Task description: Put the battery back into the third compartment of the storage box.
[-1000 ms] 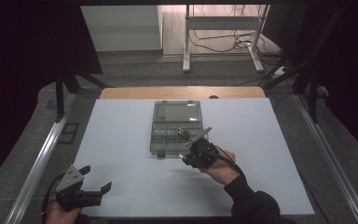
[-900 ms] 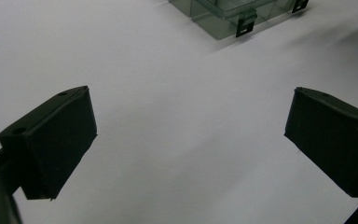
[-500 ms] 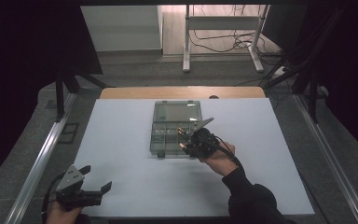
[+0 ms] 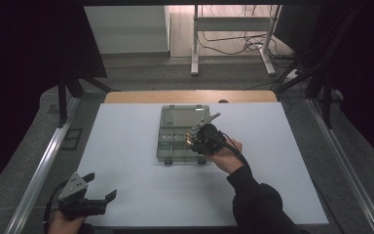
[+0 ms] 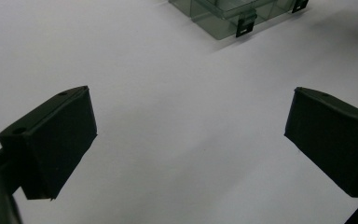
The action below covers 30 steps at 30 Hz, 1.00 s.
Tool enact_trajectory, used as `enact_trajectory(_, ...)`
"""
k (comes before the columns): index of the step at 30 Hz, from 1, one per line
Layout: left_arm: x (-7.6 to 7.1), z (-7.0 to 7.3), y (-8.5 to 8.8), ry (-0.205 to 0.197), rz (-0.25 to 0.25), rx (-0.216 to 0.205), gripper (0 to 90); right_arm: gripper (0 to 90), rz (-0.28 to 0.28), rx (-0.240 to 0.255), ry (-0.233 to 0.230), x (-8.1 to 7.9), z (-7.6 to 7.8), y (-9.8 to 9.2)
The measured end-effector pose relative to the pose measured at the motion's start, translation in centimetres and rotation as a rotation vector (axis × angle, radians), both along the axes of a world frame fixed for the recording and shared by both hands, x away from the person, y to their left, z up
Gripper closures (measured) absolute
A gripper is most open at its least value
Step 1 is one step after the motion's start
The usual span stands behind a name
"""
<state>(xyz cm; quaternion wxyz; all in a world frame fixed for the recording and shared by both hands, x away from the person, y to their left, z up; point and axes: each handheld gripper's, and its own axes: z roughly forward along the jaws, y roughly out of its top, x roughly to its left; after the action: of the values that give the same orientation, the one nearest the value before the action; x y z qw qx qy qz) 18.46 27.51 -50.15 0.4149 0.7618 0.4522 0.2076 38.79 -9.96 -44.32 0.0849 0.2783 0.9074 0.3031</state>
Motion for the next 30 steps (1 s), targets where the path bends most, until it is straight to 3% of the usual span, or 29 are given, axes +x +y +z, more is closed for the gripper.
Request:
enact_trajectory(18,0.0,0.0,0.1,0.0,-0.001,-0.007,2.4,76.3,-0.086,-0.014,-0.014,4.1,0.2,1.2)
enact_trajectory(30,0.0,0.0,0.2,0.0,-0.002,-0.009,2.4,76.3,-0.121,-0.072,-0.016,5.9,-1.3,2.2)
